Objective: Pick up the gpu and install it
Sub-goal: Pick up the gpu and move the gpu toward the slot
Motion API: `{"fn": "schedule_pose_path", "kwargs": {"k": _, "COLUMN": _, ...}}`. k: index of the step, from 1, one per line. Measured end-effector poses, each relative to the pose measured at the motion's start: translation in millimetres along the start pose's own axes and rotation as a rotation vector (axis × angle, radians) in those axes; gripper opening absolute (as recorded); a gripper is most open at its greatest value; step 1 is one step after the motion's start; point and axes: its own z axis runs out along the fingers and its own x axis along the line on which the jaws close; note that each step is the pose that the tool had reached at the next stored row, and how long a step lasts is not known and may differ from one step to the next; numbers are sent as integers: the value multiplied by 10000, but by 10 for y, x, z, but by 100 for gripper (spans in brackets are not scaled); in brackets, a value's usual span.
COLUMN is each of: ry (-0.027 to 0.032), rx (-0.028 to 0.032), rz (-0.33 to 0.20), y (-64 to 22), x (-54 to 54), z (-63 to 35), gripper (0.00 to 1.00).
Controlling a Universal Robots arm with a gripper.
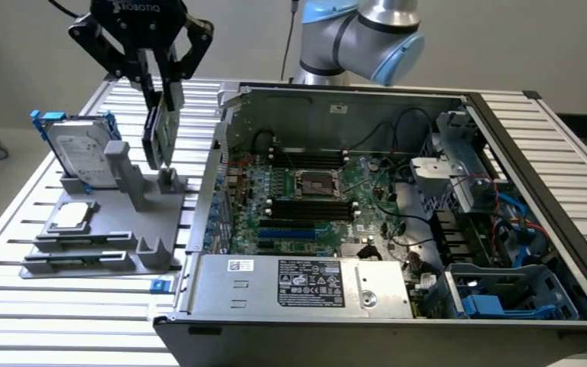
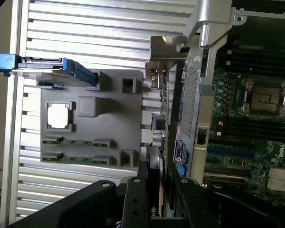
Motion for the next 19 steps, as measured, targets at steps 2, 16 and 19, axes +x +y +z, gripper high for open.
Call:
{"fn": "schedule_pose_path", "kwargs": {"k": 2, "ry": 70, "rx": -8, "rz": 2, "y": -11, "x": -87, "z": -56, "gripper": 27}}
{"fn": "schedule_pose_path", "kwargs": {"k": 16, "ry": 606, "rx": -58, "rz": 14, "y": -73, "x": -713, "z": -132, "gripper": 27}}
{"fn": "schedule_pose_path", "kwargs": {"k": 19, "ry": 627, "rx": -58, "rz": 15, "y": -86, "x": -847, "z": -105, "gripper": 27}}
